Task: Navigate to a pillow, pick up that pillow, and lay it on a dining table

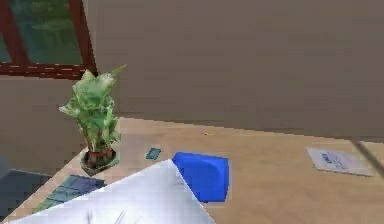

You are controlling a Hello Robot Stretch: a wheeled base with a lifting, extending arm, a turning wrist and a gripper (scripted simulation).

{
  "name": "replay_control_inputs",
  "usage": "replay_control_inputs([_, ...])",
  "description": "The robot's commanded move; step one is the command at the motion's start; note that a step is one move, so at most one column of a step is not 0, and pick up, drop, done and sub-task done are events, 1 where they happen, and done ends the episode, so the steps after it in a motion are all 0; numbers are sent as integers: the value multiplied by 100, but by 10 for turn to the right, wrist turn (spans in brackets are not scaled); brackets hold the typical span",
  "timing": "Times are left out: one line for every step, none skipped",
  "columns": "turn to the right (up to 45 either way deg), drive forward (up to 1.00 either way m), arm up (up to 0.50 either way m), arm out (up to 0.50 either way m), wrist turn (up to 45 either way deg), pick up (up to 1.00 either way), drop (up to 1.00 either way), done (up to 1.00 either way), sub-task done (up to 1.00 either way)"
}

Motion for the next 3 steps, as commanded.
replay_control_inputs([-450,0,0,0,0,0,0,0,0])
replay_control_inputs([-30,0,0,0,0,0,0,0,0])
replay_control_inputs([0,0,0,32,0,0,0,0,0])
